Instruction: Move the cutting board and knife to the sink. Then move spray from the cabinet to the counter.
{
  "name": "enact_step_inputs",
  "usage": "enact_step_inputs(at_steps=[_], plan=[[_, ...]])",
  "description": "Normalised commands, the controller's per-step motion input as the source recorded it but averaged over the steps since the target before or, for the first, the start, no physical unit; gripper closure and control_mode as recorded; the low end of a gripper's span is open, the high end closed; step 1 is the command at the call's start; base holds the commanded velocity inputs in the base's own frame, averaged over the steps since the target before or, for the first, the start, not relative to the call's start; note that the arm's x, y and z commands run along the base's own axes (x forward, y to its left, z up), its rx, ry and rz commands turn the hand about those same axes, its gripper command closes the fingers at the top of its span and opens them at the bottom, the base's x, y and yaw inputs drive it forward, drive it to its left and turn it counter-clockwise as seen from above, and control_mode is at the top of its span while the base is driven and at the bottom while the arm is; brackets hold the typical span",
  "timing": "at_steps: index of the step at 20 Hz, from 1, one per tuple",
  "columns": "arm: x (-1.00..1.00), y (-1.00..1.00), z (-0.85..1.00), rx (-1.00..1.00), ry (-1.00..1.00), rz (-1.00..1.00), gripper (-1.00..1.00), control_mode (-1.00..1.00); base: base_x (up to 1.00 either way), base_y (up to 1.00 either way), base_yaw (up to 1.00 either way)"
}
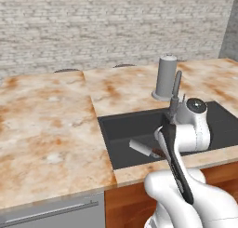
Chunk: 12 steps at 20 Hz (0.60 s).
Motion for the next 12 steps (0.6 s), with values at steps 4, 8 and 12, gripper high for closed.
enact_step_inputs(at_steps=[4, 8, 12], plan=[[-0.28, 0.18, 0.72, 0.0, -0.18, 0.0, -1.0, -1.0, 0.0, 0.0, 0.0], [-0.18, 0.31, 0.89, 0.0, -0.1, 0.0, -1.0, -1.0, 0.0, 0.0, 0.0], [-0.56, 0.06, 0.76, 0.0, -0.15, 0.0, -1.0, -1.0, 0.0, 0.0, 0.0]])
